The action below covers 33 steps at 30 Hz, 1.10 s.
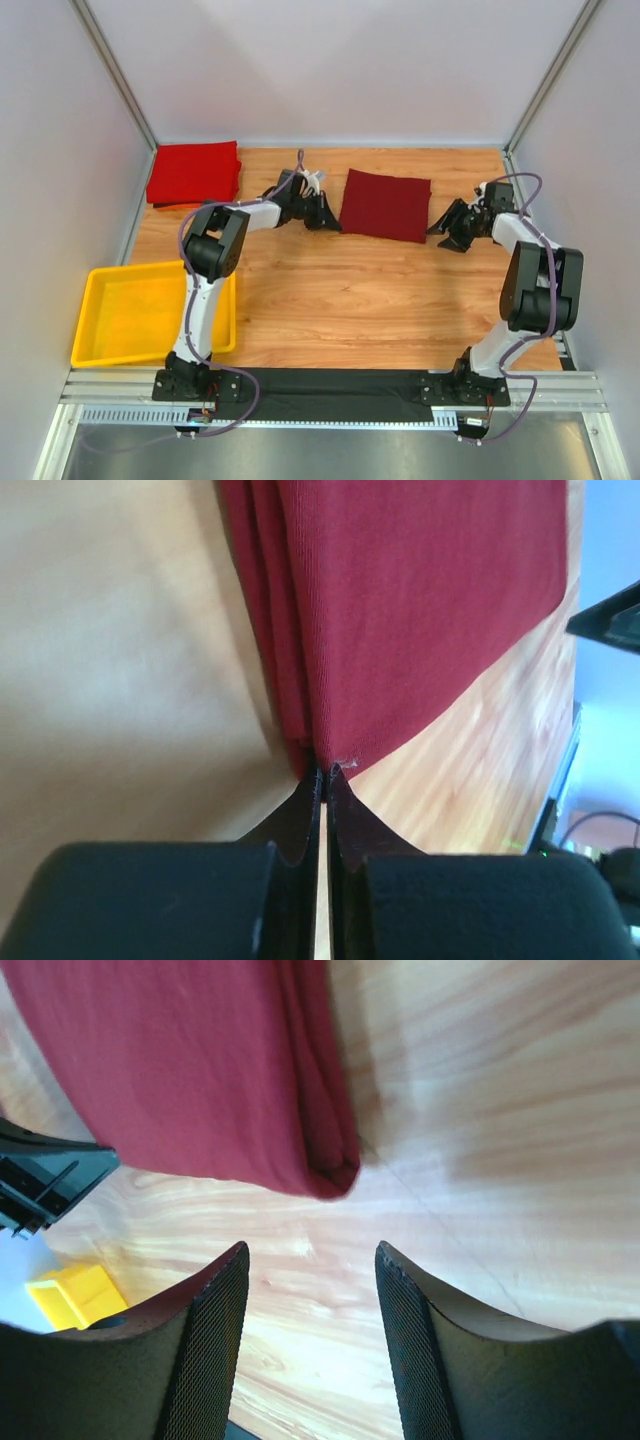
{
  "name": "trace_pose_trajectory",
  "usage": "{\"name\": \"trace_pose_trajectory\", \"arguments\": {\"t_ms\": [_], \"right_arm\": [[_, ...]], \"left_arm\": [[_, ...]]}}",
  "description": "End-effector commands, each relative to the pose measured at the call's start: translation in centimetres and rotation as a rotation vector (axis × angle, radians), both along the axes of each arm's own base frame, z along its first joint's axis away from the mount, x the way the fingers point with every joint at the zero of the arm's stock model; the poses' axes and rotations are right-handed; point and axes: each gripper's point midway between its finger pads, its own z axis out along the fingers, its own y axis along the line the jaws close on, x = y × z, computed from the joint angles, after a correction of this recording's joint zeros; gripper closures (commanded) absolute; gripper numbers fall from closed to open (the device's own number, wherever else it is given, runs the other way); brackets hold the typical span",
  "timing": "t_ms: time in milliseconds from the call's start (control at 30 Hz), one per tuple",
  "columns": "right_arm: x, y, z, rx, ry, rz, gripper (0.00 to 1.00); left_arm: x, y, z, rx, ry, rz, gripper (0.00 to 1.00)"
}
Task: Fold and stack the t-shirts
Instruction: Fold the tshirt
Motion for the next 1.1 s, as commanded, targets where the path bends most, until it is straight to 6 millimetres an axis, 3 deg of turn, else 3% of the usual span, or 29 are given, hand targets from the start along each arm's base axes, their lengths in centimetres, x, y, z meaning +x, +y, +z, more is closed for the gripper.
{"name": "trace_pose_trajectory", "arguments": {"t_ms": [0, 67, 100, 133, 200, 233, 333, 367, 433, 500, 533, 567, 600, 633, 733, 867, 1067], "right_arm": [[-3.1, 0.8, 0.1, -0.076, 0.041, 0.026, 0.45], [-4.0, 1.9, 0.4, -0.071, 0.037, 0.044, 0.45], [-4.9, 2.3, -0.2, -0.070, 0.052, 0.052, 0.44], [-5.3, 2.8, -0.3, -0.071, 0.048, 0.065, 0.44], [-6.7, 4.5, -0.3, -0.092, 0.039, 0.132, 0.44], [-7.2, 4.9, -0.4, -0.106, 0.044, 0.146, 0.43], [-8.1, 7.4, 0.6, -0.127, -0.006, 0.215, 0.42], [-8.1, 8.2, 1.2, -0.133, -0.030, 0.242, 0.41], [-6.9, 8.5, 2.4, -0.154, -0.071, 0.251, 0.40], [-5.9, 8.1, 2.9, -0.185, -0.073, 0.252, 0.38], [-4.2, 7.6, 4.2, -0.225, -0.118, 0.240, 0.37], [-3.4, 7.2, 4.4, -0.247, -0.124, 0.233, 0.37], [-3.2, 7.1, 3.2, -0.253, -0.075, 0.242, 0.36], [-1.9, 7.4, 4.3, -0.248, -0.104, 0.267, 0.36], [-1.0, 7.2, 2.2, -0.252, -0.032, 0.295, 0.36], [0.8, 7.9, 0.7, -0.208, -0.023, 0.321, 0.37], [0.3, 8.0, -2.6, -0.191, 0.030, 0.313, 0.45]], "left_arm": [[-2.8, 0.6, 3.4, 0.004, 0.013, 0.009, 1.00], [-5.6, 2.1, 2.6, 0.047, 0.091, 0.020, 1.00], [-6.8, 2.4, 3.6, 0.040, 0.101, 0.009, 1.00], [-8.9, 3.4, 2.1, 0.066, 0.164, 0.015, 1.00], [-10.6, 4.2, 2.8, 0.066, 0.187, 0.025, 1.00], [-12.2, 5.1, 1.7, 0.096, 0.229, 0.035, 1.00], [-13.4, 7.1, 1.3, 0.179, 0.233, 0.100, 0.75], [-13.2, 8.1, 1.0, 0.226, 0.231, 0.137, 0.65], [-12.1, 8.6, 2.1, 0.239, 0.202, 0.172, 0.54], [-10.9, 9.1, 2.7, 0.252, 0.179, 0.208, 0.53], [-9.6, 9.0, 3.7, 0.249, 0.146, 0.219, 0.52], [-8.7, 9.4, 3.7, 0.274, 0.129, 0.244, 0.52], [-8.6, 9.7, 2.9, 0.308, 0.162, 0.243, 0.52], [-6.9, 9.4, 4.1, 0.305, 0.127, 0.250, 0.52], [-4.7, 9.5, 3.1, 0.341, 0.137, 0.264, 0.52], [-2.9, 9.9, 1.2, 0.364, 0.179, 0.279, 0.52], [-0.2, 11.0, -0.4, 0.360, 0.194, 0.315, 0.54]]}}
